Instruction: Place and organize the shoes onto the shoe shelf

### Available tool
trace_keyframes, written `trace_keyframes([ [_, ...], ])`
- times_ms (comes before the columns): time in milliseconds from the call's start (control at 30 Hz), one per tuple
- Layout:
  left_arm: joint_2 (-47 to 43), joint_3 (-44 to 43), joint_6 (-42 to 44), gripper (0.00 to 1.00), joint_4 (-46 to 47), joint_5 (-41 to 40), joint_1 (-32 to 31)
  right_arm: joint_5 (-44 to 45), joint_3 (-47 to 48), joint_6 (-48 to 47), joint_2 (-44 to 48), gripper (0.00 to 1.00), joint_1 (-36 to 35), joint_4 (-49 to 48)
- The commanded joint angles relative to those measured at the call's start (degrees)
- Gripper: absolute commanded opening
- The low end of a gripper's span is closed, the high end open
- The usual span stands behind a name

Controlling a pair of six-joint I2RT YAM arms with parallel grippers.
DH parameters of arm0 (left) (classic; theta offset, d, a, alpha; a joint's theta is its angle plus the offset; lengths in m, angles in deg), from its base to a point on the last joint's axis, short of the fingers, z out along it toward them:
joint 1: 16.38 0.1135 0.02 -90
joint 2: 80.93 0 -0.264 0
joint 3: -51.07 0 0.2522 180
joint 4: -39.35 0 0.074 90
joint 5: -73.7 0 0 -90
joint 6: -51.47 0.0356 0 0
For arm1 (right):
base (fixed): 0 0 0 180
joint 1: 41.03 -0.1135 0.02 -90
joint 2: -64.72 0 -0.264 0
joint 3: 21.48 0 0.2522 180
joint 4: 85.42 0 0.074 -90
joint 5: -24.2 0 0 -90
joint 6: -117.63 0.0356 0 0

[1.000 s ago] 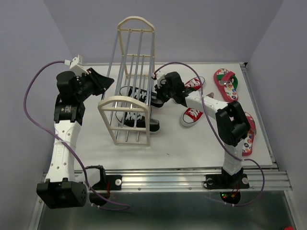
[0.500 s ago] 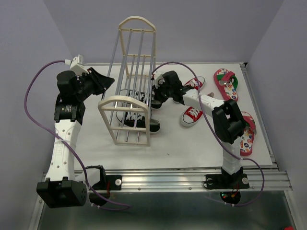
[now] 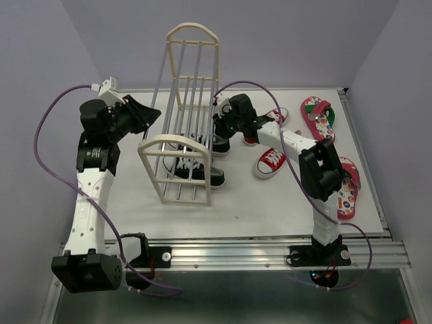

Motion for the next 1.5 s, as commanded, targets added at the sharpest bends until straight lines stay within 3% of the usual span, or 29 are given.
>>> trace_keyframes([
  [0,3.3,4.5,11.1,0.00,-4.1,0.0,-0.8,-1.8,2.9,1.2,-1.3,0.31,-0.4,-2.3],
  [200,3.3,4.4,11.1,0.00,-4.2,0.0,-0.8,1.7,2.9,2.0,-0.2,0.42,-0.4,-2.2],
  [333,3.3,4.5,11.0,0.00,-4.2,-0.2,-0.8,7.4,2.9,4.7,2.1,0.57,-0.4,-2.3],
  [400,3.4,4.5,10.9,0.00,-4.2,-0.2,-0.7,10.1,2.9,5.7,3.3,0.68,-0.4,-2.3],
  [433,3.6,4.5,10.8,0.00,-4.2,-0.3,-0.8,11.0,2.7,6.8,4.7,0.86,-0.4,-2.4],
  [500,3.6,4.5,10.6,0.00,-4.2,-0.7,-0.7,13.7,2.2,8.0,6.1,1.00,-0.4,-2.4],
  [567,3.7,4.7,10.5,0.00,-4.1,-0.8,-0.7,14.9,1.5,8.5,8.4,1.00,-0.4,-2.4],
  [800,3.9,5.0,10.0,0.00,-3.6,-0.3,-0.7,31.2,-7.2,16.9,18.0,1.00,0.1,-2.3],
  [967,3.9,5.0,10.1,0.00,-3.6,-0.2,-0.7,37.2,-12.5,32.0,22.1,1.00,4.3,4.2],
  [1200,4.4,5.0,10.2,0.00,-3.5,0.6,-0.7,35.9,-14.4,43.2,18.3,1.00,11.0,10.0],
  [1467,4.3,4.9,10.3,0.00,-3.5,0.8,-0.6,35.1,-7.6,42.9,8.9,1.00,12.8,9.9],
])
